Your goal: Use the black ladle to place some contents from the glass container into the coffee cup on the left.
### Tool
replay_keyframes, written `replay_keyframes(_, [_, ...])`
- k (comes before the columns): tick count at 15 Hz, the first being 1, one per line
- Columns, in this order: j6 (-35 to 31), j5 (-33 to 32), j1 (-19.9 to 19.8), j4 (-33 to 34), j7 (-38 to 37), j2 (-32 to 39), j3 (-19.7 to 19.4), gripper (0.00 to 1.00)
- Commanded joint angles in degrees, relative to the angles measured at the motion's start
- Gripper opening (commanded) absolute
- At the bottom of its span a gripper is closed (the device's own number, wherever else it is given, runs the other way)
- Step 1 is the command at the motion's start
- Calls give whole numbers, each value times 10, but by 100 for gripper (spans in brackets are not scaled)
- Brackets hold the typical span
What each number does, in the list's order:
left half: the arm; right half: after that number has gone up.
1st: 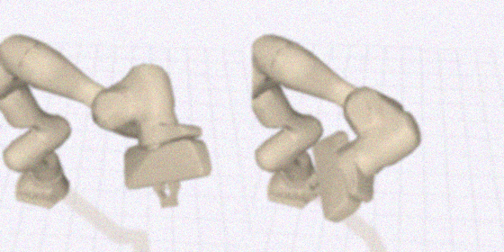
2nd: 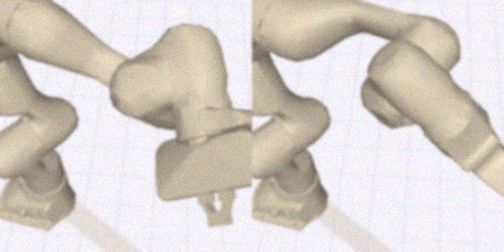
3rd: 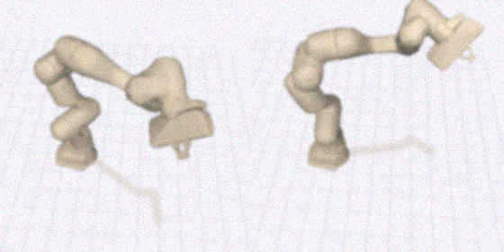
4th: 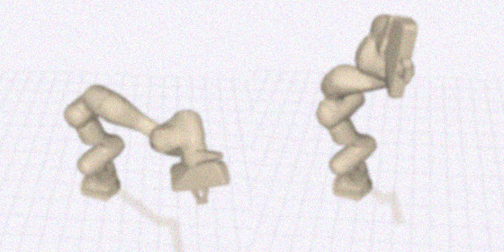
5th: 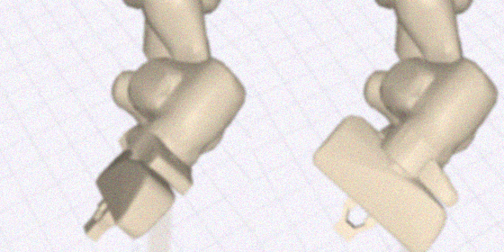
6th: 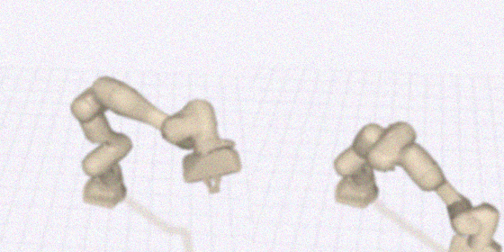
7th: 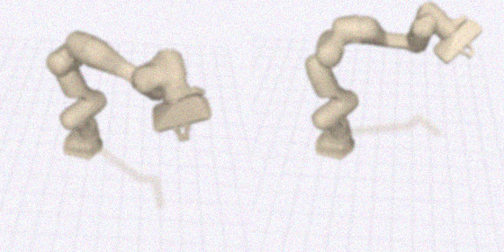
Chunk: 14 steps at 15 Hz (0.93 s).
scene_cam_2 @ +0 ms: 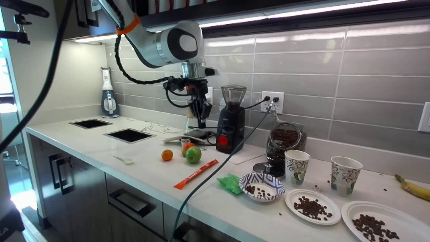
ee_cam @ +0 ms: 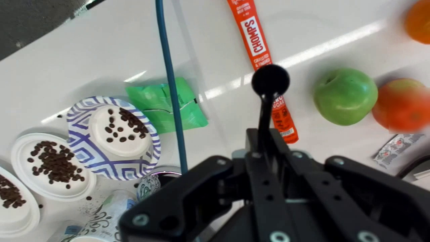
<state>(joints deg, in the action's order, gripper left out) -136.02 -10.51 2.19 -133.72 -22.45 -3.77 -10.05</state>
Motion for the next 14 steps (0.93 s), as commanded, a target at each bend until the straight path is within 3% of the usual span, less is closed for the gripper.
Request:
replay_keyframes(1, [41, 10, -47, -19, 10, -67, 19, 2])
replay_keyframes(4, [51, -1, -84, -10, 3, -87, 17, 2])
replay_keyframes(7, [49, -4, -126, 18, -17, -65, 7, 2])
replay_keyframes(8, [39, 0, -117, 4, 2, -79, 20, 9])
replay_keyframes(13, [39, -1, -135, 11, -3, -70, 14, 9])
replay_keyframes(14, [39, -1, -135, 11, -6, -70, 15, 2])
